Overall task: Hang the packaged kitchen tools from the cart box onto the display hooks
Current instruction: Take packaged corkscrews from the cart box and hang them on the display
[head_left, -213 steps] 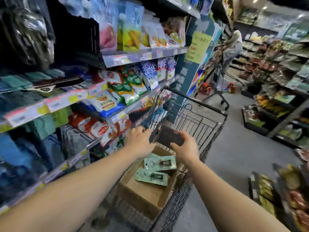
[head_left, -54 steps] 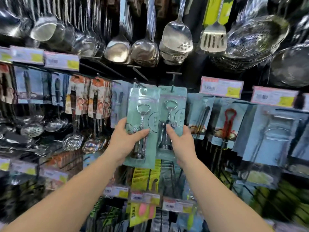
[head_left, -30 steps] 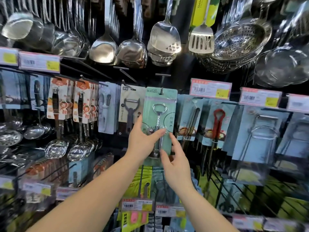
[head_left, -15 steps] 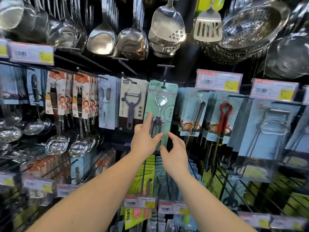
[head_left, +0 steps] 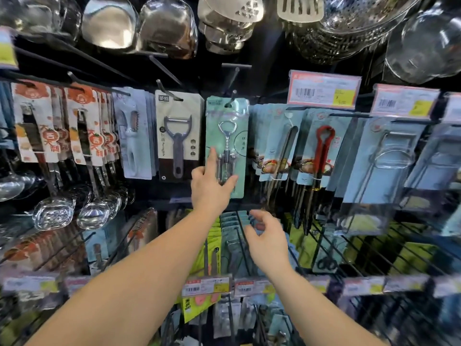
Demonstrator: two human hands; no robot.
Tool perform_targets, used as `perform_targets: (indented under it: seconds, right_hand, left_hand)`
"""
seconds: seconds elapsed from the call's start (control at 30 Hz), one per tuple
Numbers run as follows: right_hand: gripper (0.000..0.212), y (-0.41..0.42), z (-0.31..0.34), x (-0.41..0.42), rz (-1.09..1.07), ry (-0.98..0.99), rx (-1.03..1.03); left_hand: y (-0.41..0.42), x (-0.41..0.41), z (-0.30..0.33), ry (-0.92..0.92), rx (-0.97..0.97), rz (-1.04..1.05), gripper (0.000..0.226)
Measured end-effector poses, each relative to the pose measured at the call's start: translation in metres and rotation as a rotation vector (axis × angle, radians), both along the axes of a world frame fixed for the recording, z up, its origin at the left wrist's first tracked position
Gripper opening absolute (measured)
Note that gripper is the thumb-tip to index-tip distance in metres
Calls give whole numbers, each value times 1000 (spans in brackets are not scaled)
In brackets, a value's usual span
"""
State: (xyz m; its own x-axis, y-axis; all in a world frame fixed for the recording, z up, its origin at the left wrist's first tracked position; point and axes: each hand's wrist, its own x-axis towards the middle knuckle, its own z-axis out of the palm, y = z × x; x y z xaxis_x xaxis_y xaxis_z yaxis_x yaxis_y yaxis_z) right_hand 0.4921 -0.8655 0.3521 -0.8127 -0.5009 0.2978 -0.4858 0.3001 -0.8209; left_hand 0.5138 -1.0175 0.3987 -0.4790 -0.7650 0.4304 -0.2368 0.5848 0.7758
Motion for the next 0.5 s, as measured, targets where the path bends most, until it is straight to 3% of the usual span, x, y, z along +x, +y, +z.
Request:
perform_targets:
  seconds: [0.13, 0.27, 0.5]
  right_hand:
    - [32, 17, -3, -1, 0, 20, -2]
    - [36, 47, 8, -6, -7, 37, -24]
    - [43, 175, 6, -35, -80, 28, -33]
  left_hand:
    - [19, 10, -13, 68, -5, 36, 90]
    - [52, 24, -22, -3, 6, 116, 89]
    - [169, 9, -39, -84, 91, 111, 81]
